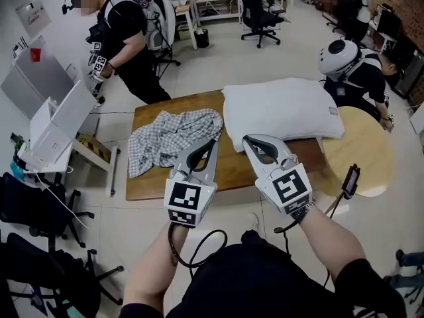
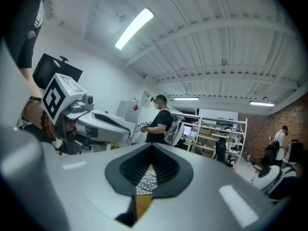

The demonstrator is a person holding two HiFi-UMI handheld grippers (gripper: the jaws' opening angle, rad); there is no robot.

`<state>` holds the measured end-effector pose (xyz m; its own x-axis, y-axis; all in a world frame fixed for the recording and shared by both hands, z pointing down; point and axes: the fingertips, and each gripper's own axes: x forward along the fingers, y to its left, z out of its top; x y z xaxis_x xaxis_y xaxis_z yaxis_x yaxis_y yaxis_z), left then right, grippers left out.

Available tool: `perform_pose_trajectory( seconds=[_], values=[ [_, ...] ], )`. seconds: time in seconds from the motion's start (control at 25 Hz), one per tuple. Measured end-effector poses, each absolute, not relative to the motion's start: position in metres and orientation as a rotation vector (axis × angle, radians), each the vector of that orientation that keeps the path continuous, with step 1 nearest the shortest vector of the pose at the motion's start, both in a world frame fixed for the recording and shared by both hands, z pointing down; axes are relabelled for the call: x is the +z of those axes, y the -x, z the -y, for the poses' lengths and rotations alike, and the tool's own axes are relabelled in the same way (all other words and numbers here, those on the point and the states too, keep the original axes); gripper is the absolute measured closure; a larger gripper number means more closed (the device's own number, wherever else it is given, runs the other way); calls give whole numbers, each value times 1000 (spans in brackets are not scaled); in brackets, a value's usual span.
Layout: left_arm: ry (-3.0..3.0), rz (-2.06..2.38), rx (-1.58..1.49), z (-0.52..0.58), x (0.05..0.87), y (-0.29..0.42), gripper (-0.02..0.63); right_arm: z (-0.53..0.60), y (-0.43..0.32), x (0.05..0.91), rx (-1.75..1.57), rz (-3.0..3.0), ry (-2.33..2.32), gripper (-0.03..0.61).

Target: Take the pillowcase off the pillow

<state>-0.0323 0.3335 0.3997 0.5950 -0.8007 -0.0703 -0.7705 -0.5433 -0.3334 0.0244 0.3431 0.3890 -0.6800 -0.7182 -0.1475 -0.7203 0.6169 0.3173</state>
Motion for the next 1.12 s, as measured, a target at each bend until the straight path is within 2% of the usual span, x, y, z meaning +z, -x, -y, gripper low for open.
perform_pose_trajectory(
  seconds=[0.52, 1.12],
  values=[
    [2466, -1326, -65, -378, 396, 41, 611, -396, -11, 388, 545, -2841, 1226, 578],
    [2485, -1319, -59, -372, 407, 37, 611, -392, -2, 400, 527, -2855, 1220, 578]
  ],
)
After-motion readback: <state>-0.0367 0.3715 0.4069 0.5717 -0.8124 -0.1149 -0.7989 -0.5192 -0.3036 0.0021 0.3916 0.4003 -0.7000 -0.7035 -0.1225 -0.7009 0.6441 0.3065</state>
